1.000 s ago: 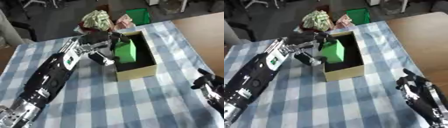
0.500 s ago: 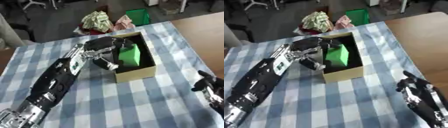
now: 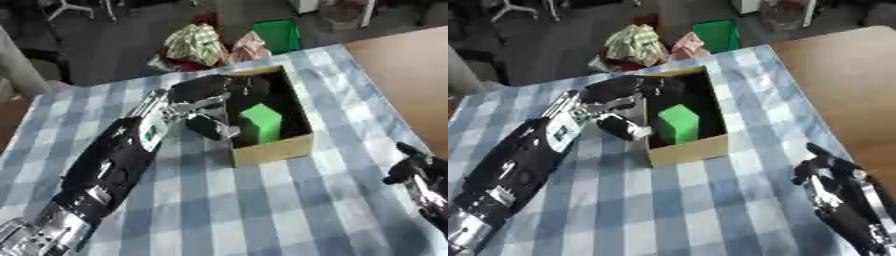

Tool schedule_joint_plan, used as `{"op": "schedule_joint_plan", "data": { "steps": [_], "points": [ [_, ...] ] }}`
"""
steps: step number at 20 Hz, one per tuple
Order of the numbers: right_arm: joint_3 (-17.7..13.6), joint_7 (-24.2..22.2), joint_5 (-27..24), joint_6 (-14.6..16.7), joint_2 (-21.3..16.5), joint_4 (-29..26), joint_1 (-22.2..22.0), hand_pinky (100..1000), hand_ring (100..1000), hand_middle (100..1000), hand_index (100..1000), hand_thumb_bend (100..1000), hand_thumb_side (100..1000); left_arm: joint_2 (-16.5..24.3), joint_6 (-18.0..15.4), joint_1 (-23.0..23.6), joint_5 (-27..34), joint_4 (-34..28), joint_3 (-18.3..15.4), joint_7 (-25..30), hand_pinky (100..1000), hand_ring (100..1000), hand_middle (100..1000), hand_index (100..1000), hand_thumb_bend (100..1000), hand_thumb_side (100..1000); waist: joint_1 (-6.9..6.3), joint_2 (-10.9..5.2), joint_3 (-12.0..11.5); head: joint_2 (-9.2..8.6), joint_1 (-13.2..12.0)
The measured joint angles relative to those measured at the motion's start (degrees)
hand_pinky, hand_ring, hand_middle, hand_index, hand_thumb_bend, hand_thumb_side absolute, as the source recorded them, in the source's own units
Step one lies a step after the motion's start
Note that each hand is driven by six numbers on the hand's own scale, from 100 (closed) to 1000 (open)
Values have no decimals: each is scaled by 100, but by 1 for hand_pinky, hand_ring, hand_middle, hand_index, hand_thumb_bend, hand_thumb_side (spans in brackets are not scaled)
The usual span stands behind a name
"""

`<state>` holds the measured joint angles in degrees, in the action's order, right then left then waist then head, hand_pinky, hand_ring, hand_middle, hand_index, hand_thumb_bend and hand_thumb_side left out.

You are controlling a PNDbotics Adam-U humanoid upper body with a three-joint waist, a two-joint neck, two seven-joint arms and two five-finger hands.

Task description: Pick up objects on the table and place them in the box.

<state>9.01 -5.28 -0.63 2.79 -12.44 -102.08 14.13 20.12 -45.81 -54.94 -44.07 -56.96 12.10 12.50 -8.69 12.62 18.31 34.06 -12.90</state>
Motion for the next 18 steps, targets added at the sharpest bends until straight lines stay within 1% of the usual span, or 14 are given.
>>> {"op": "schedule_joint_plan", "data": {
  "steps": [4,5,6,7,9,11,12,14,16,18],
  "points": [
    [-12,5,-2,5,0,0,-4,611,1000,500,563,100,444,24,22,60,227,-93,5,53,826,854,910,957,100,603,27,-35,-55,0,35],
    [-19,11,-2,11,0,0,-4,611,1000,499,563,100,444,60,28,90,352,-176,18,65,820,841,895,948,100,549,31,-38,-76,0,50],
    [-24,19,-3,19,0,0,-7,612,1000,500,563,100,443,114,38,135,530,-277,41,82,816,832,888,944,100,534,31,-44,-109,0,76],
    [-41,28,-3,27,0,0,-9,612,1000,500,563,100,448,180,58,194,750,-411,72,114,811,820,881,939,100,493,31,-59,-150,0,105],
    [-92,52,-3,47,-7,-2,-11,612,1000,500,563,100,468,365,143,363,1336,-800,127,207,797,797,864,933,100,500,35,-102,-244,6,169],
    [-169,92,-4,76,-47,-13,-12,612,1000,499,563,100,448,622,310,692,2152,-1386,145,324,770,766,837,916,100,470,54,-138,-365,12,248],
    [-214,122,-4,89,-63,-35,-11,612,1000,499,563,100,446,777,461,921,2640,-1745,137,395,764,760,831,912,100,459,77,-149,-426,13,290],
    [-306,191,-8,110,-113,-74,-11,611,1000,499,562,100,452,1079,903,1467,3690,-2549,20,572,747,742,810,899,100,430,116,-162,-553,37,366],
    [-392,264,-23,123,-162,-97,-10,611,1000,499,563,100,456,1313,1432,2030,4651,-3351,-225,769,730,727,791,888,100,434,120,-169,-657,62,427],
    [-471,334,-51,130,-204,-119,-11,611,1000,500,564,100,458,1409,1928,2578,5432,-4061,-530,939,723,718,786,885,100,437,128,-169,-747,86,489]
  ]
}}
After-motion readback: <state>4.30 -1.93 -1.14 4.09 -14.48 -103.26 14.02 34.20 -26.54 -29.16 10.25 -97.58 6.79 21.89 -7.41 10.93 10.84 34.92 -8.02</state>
